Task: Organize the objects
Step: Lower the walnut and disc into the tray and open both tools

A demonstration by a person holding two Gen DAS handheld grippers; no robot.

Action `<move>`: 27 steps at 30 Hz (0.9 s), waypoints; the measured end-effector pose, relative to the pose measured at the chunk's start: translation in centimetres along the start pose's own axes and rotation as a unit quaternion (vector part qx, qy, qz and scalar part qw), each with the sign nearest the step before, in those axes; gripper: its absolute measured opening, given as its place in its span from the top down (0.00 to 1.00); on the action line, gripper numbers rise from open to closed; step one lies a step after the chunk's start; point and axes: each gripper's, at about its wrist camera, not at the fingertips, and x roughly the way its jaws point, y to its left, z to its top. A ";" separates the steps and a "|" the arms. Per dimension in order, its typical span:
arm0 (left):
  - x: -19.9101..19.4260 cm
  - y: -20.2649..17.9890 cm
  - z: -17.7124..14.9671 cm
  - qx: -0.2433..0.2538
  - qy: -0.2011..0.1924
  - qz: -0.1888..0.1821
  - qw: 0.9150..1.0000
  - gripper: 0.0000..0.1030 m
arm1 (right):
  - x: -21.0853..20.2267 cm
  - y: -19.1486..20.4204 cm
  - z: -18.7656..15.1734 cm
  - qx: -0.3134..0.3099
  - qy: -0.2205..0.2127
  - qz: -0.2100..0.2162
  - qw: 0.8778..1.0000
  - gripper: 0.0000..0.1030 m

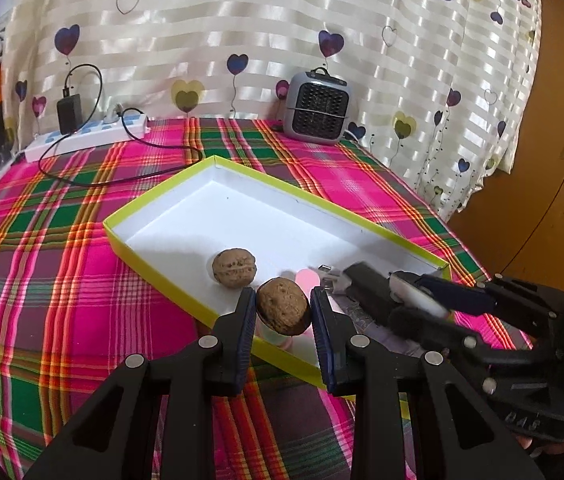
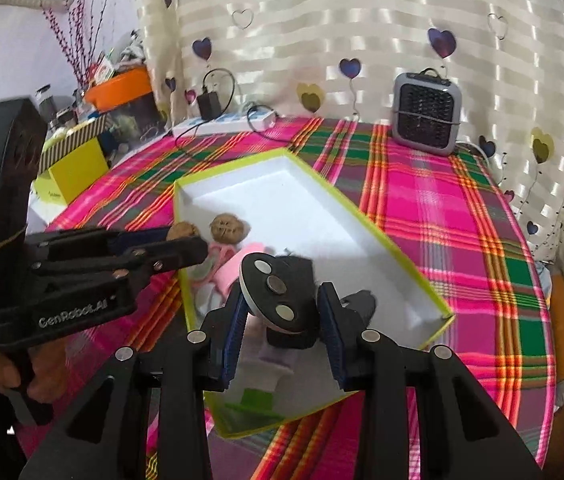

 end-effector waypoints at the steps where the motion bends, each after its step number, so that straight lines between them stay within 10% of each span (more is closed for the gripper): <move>1: 0.0 0.0 0.0 0.000 -0.001 0.002 1.000 0.75 | 0.1 0.2 0.0 -0.003 0.001 0.002 1.000 0.64; 27: 1.8 1.0 0.5 -0.007 0.009 0.019 1.000 0.75 | 2.1 1.8 1.4 -0.058 0.016 -0.005 0.998 0.65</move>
